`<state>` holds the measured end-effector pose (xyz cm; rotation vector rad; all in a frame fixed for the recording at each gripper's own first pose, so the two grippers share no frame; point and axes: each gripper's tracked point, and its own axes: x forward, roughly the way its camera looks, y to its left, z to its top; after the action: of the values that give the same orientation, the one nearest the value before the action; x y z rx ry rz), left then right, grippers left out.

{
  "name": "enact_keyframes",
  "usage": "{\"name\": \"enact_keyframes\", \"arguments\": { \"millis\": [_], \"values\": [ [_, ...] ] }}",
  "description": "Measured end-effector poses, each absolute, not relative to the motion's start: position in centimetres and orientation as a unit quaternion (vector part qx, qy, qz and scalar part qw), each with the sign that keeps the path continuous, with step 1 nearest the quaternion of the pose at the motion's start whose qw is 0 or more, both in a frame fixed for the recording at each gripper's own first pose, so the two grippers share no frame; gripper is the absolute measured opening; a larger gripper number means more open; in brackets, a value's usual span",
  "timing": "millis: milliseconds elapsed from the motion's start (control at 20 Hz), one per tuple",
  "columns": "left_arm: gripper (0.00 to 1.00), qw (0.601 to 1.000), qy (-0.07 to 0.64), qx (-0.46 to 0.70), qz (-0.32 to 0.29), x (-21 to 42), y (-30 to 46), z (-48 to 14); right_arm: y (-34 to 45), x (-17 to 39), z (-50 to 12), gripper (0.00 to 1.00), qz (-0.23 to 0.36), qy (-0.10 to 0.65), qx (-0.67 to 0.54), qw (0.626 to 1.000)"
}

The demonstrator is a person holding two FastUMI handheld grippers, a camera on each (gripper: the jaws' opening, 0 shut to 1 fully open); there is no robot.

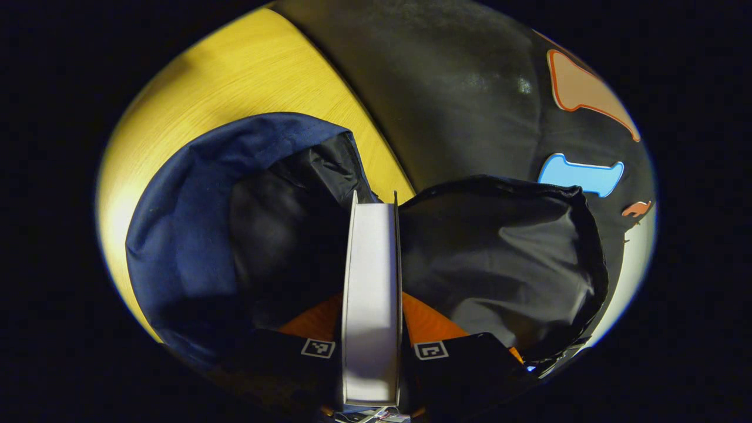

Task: Open the schoolbag, grab two books from the bookshelf and put them into the schoolbag.

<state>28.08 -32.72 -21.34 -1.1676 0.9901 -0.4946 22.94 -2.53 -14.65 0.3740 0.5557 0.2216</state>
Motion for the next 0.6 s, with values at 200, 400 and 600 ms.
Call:
{"name": "enact_keyframes", "arguments": {
  "millis": [200, 400, 600],
  "values": [
    [0.43, 0.739, 0.445, -0.459, -0.214, 27.9, -32.3, -21.9, -2.6, 22.9, -14.7, 0.02, 0.108, 0.272, 0.186, 0.938],
    [0.76, 0.789, 0.454, -0.364, -0.198, 27.8, -30.9, -21.8, -3.0, 22.7, -14.7, 0.02, 0.108, 0.271, 0.19, 0.938],
    [0.75, 0.823, 0.45, -0.288, -0.193, 27.5, -29.9, -20.8, -3.2, 22.6, -14.6, 0.05, 0.108, 0.268, 0.19, 0.938]
  ]
}}
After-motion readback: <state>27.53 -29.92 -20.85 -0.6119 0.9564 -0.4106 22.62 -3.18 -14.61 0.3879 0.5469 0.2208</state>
